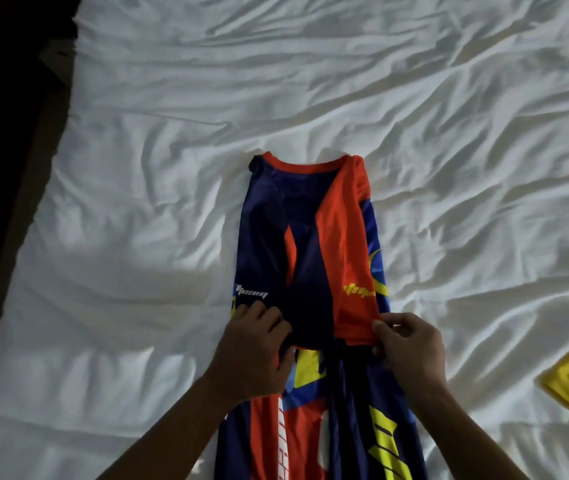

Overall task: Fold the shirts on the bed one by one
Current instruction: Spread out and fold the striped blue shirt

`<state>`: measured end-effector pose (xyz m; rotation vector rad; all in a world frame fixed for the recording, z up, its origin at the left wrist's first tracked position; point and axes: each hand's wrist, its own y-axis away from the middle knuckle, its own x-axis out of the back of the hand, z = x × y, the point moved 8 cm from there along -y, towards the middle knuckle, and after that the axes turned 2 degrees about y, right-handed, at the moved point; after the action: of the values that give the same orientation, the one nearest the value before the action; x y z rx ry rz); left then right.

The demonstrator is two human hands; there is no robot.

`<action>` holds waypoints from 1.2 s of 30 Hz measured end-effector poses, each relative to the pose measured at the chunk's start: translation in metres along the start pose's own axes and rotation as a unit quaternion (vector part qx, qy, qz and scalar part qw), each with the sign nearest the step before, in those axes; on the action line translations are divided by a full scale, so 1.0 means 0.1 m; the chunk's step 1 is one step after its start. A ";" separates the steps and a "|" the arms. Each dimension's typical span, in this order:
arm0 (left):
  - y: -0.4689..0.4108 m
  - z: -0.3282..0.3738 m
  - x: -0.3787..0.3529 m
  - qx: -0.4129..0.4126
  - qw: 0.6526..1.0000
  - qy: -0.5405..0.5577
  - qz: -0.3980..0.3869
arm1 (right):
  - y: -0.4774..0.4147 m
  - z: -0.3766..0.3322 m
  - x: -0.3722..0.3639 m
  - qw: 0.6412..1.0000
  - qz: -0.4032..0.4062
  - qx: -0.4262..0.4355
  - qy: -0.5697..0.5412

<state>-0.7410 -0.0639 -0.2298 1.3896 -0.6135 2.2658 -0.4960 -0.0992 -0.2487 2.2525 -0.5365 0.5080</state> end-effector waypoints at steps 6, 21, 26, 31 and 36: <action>-0.18 0.08 0.07 0.030 0.997 -0.032 0.059 | -0.06 -0.13 0.03 0.988 -0.014 0.044 0.150; 0.03 -0.05 -0.45 0.121 0.986 -0.086 -0.071 | 0.32 -0.42 -0.48 0.866 0.029 0.367 0.337; 0.05 -0.12 -0.53 0.116 0.984 -0.116 -0.065 | 0.26 0.12 -0.76 0.801 -0.026 0.417 0.429; 0.31 0.26 -0.29 0.138 0.987 -0.082 -0.008 | 0.56 0.21 -0.60 0.815 0.000 0.430 0.389; 1.12 0.67 -0.57 0.165 0.980 -0.099 -0.049 | 1.09 0.82 -0.66 0.778 -0.016 0.459 0.429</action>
<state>-0.7313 -0.1998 -0.2708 1.7751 -0.2257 2.2393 -0.5923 -0.2145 -0.2715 2.4669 0.3287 1.9791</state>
